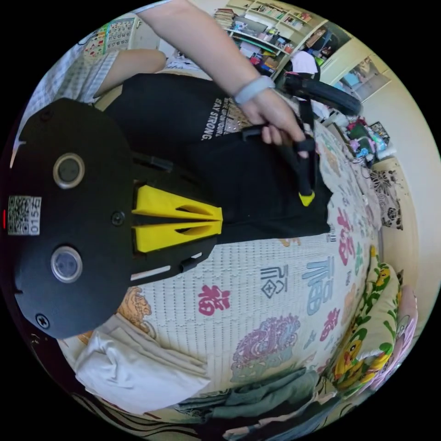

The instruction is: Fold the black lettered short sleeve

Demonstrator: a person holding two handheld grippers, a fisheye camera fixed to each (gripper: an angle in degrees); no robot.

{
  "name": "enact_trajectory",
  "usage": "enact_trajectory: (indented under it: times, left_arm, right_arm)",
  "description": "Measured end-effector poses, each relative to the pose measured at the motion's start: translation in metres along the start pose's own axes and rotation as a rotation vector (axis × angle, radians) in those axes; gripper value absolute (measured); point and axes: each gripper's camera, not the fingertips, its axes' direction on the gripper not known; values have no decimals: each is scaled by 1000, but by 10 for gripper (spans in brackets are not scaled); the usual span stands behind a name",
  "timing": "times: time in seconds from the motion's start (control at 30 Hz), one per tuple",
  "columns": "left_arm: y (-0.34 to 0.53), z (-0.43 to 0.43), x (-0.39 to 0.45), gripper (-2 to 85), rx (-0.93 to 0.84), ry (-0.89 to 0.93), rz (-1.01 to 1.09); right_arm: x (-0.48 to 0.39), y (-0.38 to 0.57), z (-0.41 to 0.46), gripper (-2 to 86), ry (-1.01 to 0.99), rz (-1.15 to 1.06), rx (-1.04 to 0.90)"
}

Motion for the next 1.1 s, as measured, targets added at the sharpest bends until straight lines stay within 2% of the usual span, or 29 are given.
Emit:
enact_trajectory:
  times: [0.1, 0.23, 0.4, 0.53, 0.6, 0.8, 0.87, 1.03, 1.1]
  left_arm:
    - [-13, 9, -6, 12, -73, -134, 2]
    - [-6, -34, -33, 19, 17, -99, -104]
    - [68, -162, -79, 78, 132, -24, -164]
    - [171, -280, -125, 82, 228, -118, -303]
    - [247, -356, -165, 85, 269, -206, -459]
    - [380, -474, -255, 95, 370, -311, -804]
    - [390, -488, -272, 99, 411, -313, -820]
    - [361, -495, -306, 117, 432, -288, -663]
    - [349, -491, -320, 56, 355, -220, -617]
  right_arm:
    - [-1, 10, 27, -10, -4, -11, -7]
    - [-2, 23, 53, -10, 3, -4, -27]
    - [-19, 26, 73, -8, -20, 13, 27]
    - [-64, 4, 90, -7, -117, -64, 55]
    - [-111, -19, 108, -7, -155, -170, 57]
    - [-257, -82, 174, -6, -274, -415, 2]
    - [-302, -101, 198, -7, -298, -464, -25]
    - [-404, -144, 267, -8, -272, -560, -73]
    - [-443, -163, 304, -7, -235, -582, -87]
